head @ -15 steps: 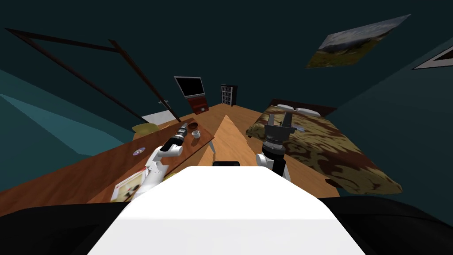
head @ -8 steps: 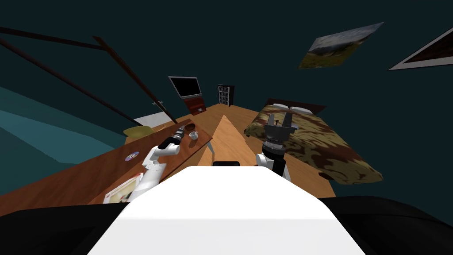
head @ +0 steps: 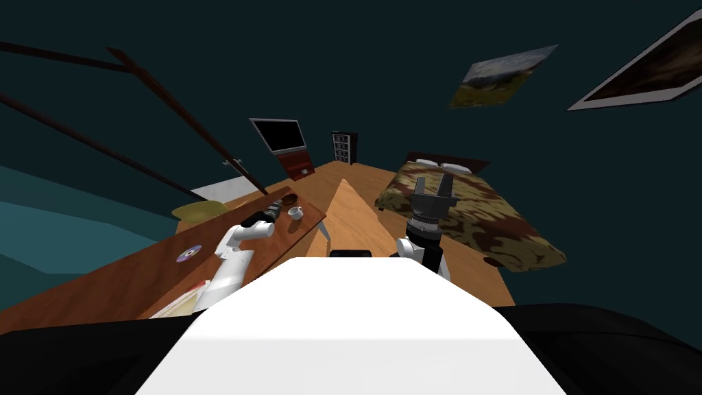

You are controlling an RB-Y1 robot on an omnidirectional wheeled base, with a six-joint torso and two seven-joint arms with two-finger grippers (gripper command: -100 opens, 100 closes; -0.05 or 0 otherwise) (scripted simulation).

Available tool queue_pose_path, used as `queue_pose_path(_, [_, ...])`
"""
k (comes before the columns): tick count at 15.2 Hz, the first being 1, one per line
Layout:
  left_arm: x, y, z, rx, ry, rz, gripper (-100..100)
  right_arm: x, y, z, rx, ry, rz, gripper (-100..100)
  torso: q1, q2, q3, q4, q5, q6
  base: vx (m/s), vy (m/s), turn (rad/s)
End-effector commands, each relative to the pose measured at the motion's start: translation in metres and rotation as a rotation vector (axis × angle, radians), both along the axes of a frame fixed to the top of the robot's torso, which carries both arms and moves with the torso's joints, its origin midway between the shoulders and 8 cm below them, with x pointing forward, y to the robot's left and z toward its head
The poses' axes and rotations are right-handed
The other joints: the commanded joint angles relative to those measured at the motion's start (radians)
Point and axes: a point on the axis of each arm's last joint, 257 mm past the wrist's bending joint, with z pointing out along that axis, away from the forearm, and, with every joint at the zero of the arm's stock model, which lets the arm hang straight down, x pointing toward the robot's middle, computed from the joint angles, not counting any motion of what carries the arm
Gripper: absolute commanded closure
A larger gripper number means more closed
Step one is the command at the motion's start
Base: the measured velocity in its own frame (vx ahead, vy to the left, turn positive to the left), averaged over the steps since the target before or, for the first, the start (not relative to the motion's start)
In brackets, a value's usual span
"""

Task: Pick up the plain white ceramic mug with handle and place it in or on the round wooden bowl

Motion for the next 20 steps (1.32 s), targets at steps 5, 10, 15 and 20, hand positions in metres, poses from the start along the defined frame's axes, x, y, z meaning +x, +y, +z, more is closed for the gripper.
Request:
queue_pose_path(5, [-0.024, 0.035, -0.035, -0.029, 0.152, 0.084, -100, 0.000, 0.000, 0.000, 0.000, 0.000, 0.000, 0, 0.001, -0.001, -0.001, 0.000, 0.000, 0.000, 0.029, 0.015, -0.103])
queue_pose_path(10, [-0.046, 0.063, -0.057, -0.062, 0.260, 0.150, -100, 0.000, 0.000, 0.000, 0.000, 0.000, 0.000, 0, 0.000, 0.000, 0.000, 0.000, 0.000, -0.001, 0.025, 0.014, -0.093])
queue_pose_path(15, [-0.067, 0.073, -0.078, -0.102, 0.354, 0.193, -100, 0.000, 0.000, 0.000, 0.000, 0.000, 0.000, 0, 0.001, -0.001, 0.000, 0.000, 0.000, 0.000, 0.033, 0.021, -0.087])
queue_pose_path(20, [-0.086, 0.080, -0.094, -0.141, 0.434, 0.226, -100, 0.000, 0.000, 0.000, 0.000, 0.000, 0.000, 0, 0.001, -0.001, -0.001, 0.000, 0.000, 0.000, 0.033, 0.025, -0.058])
